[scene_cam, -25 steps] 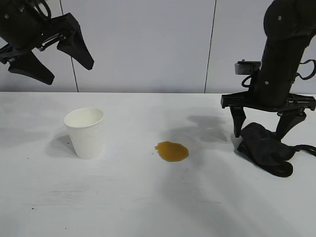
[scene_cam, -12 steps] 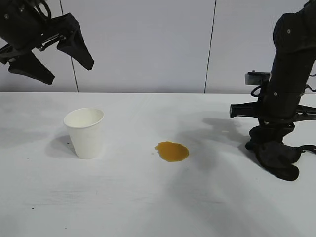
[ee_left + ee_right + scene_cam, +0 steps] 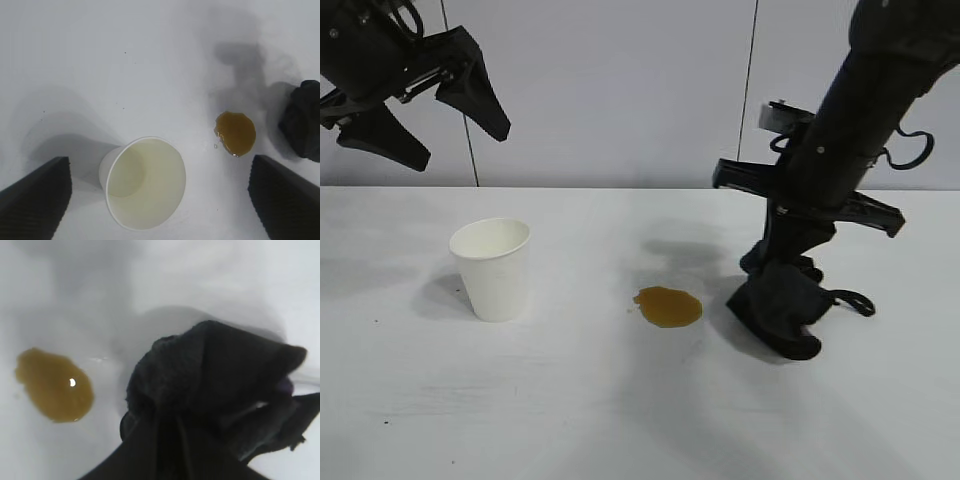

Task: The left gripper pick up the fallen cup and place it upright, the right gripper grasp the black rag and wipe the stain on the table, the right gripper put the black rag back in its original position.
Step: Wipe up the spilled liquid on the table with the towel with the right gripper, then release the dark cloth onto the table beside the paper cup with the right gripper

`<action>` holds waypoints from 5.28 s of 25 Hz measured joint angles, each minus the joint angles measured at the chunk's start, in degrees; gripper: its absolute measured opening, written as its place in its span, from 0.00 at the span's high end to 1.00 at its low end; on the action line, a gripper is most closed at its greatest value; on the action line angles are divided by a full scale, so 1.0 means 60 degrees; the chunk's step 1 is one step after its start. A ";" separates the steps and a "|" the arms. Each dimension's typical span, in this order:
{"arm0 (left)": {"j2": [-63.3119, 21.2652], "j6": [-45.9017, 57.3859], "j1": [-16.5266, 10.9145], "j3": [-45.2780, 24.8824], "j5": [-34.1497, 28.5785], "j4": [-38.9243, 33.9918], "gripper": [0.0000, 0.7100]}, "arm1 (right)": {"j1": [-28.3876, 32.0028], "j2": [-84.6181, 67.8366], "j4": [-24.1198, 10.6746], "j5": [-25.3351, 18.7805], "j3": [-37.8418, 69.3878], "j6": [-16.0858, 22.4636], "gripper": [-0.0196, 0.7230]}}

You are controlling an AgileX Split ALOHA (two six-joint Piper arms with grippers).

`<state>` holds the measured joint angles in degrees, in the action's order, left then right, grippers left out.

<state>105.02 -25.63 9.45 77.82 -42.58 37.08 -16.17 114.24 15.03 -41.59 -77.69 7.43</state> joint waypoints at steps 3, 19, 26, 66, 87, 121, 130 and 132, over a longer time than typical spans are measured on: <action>0.0000 0.0000 0.0000 0.0000 0.0046 -0.0008 0.02 | -0.0670 0.0000 0.0207 0.0240 -0.0239 -0.0008 0.94; 0.0000 0.0000 0.0000 0.0000 0.0047 -0.0016 0.02 | -0.1583 0.1822 -0.0063 0.1444 -0.1003 0.0892 0.94; 0.0000 0.0000 0.0000 0.0000 0.0018 -0.0026 0.02 | -0.0599 0.1778 -0.2180 0.1112 -0.1084 0.1929 0.94; 0.0000 0.0000 0.0000 0.0000 0.0063 -0.0026 0.02 | -0.0692 0.2518 -0.1512 0.1285 -0.2152 0.1823 0.94; 0.0000 0.0000 0.0000 0.0000 0.0080 -0.0026 0.02 | -0.2348 0.0591 -0.1571 0.2570 0.1327 0.1061 0.94; 0.0000 0.0000 0.0000 0.0000 0.0071 -0.0026 0.02 | 0.0864 0.0105 -0.2397 0.0841 0.0730 0.0533 0.94; 0.0000 0.0000 0.0000 0.0000 0.0071 -0.0026 0.02 | 0.0932 -0.0256 -0.1848 0.0717 0.0958 0.0456 0.43; 0.0000 0.0000 0.0000 0.0000 0.0071 -0.0026 0.02 | 0.0907 -0.0313 -0.1430 0.0653 0.0958 0.0177 0.20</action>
<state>105.02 -25.63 9.45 77.82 -42.15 36.93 -10.73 112.36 6.45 -37.67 -71.94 8.49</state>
